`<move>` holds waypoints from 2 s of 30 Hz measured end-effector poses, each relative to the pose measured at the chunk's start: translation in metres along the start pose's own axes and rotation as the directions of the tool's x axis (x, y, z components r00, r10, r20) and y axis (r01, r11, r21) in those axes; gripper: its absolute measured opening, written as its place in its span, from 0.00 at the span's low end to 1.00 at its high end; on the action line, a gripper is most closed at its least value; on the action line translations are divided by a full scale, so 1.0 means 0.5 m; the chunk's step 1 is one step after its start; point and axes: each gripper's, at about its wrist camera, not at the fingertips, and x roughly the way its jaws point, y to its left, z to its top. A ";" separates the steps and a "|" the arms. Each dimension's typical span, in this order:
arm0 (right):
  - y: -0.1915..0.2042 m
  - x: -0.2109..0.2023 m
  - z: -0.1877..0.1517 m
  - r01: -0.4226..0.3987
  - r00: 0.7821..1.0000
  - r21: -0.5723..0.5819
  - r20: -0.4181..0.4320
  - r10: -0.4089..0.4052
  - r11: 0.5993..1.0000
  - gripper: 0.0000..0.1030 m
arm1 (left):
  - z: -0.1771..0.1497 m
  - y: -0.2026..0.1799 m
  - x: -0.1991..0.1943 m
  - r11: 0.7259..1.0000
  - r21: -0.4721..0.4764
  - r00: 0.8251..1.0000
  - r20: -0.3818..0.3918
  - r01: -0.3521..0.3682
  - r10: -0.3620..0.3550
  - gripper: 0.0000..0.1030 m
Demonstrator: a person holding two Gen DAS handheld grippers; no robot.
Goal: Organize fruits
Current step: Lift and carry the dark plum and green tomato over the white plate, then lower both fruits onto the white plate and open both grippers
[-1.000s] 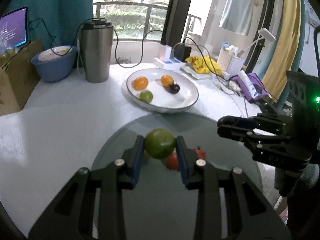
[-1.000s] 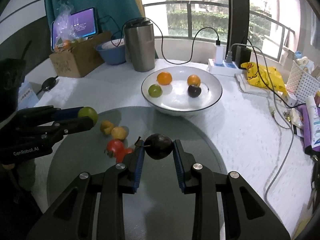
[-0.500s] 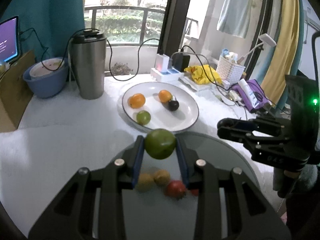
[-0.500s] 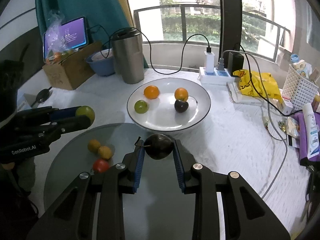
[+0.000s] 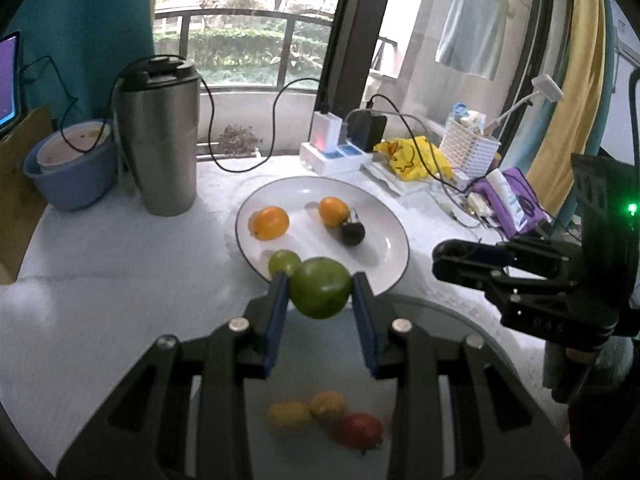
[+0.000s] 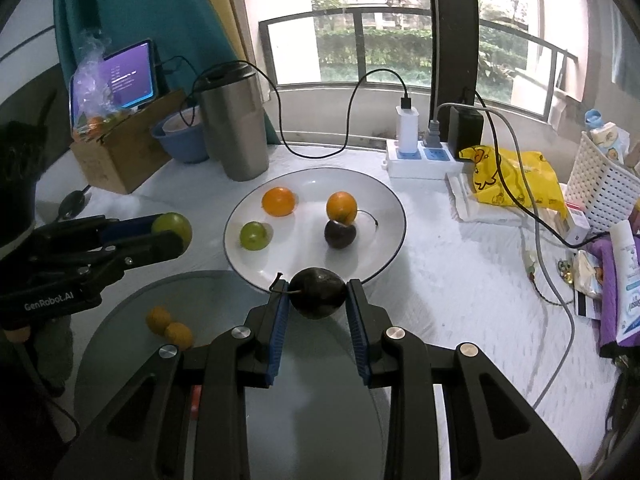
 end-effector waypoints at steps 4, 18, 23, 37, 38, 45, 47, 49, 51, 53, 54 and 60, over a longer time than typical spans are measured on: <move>-0.013 0.015 0.009 0.011 1.000 0.010 -0.001 -0.011 1.000 0.30 | 0.021 0.008 0.025 1.000 0.006 1.000 -0.005 0.002 -0.002 0.32; -0.059 0.089 0.070 0.064 0.998 0.053 -0.006 -0.063 0.997 0.30 | 0.095 0.054 0.116 1.000 0.016 1.000 -0.017 -0.005 0.005 0.32; -0.074 0.119 0.083 0.078 0.997 0.069 0.000 -0.078 0.995 0.30 | 0.122 0.058 0.154 1.000 0.025 1.000 -0.006 0.015 -0.015 0.32; -0.102 0.189 0.100 0.085 0.996 0.109 -0.010 -0.085 0.990 0.30 | 0.140 0.080 0.258 0.999 0.012 0.997 -0.063 0.035 -0.035 0.32; -0.102 0.194 0.099 0.085 0.996 0.111 -0.011 -0.084 0.990 0.30 | 0.138 0.080 0.261 0.999 0.011 0.997 -0.067 0.038 -0.037 0.32; -0.102 0.209 0.097 0.086 0.996 0.116 -0.021 -0.084 0.989 0.30 | 0.137 0.084 0.272 0.999 -0.006 0.993 -0.109 0.042 -0.042 0.33; -0.102 0.209 0.098 0.090 0.996 0.120 -0.019 -0.088 0.989 0.31 | 0.138 0.084 0.270 0.999 -0.012 0.993 -0.106 0.042 -0.043 0.35; -0.101 0.208 0.098 0.095 0.995 0.119 -0.019 -0.093 0.988 0.32 | 0.140 0.084 0.264 0.999 -0.019 0.994 -0.098 0.044 -0.046 0.45; -0.099 0.206 0.099 0.093 0.996 0.118 -0.016 -0.092 0.989 0.39 | 0.143 0.084 0.252 0.998 -0.027 0.995 -0.084 0.052 -0.054 0.45; -0.094 0.198 0.100 0.100 0.995 0.116 -0.008 -0.099 0.988 0.40 | 0.147 0.083 0.237 0.999 -0.026 0.996 -0.071 0.048 -0.049 0.45; -0.092 0.193 0.100 0.098 0.995 0.115 -0.003 -0.099 0.988 0.40 | 0.148 0.082 0.228 0.999 -0.028 0.997 -0.064 0.046 -0.047 0.45; -0.080 0.152 0.099 0.106 0.994 0.122 0.025 -0.110 0.987 0.40 | 0.150 0.079 0.175 0.998 -0.035 0.999 -0.031 0.043 -0.044 0.45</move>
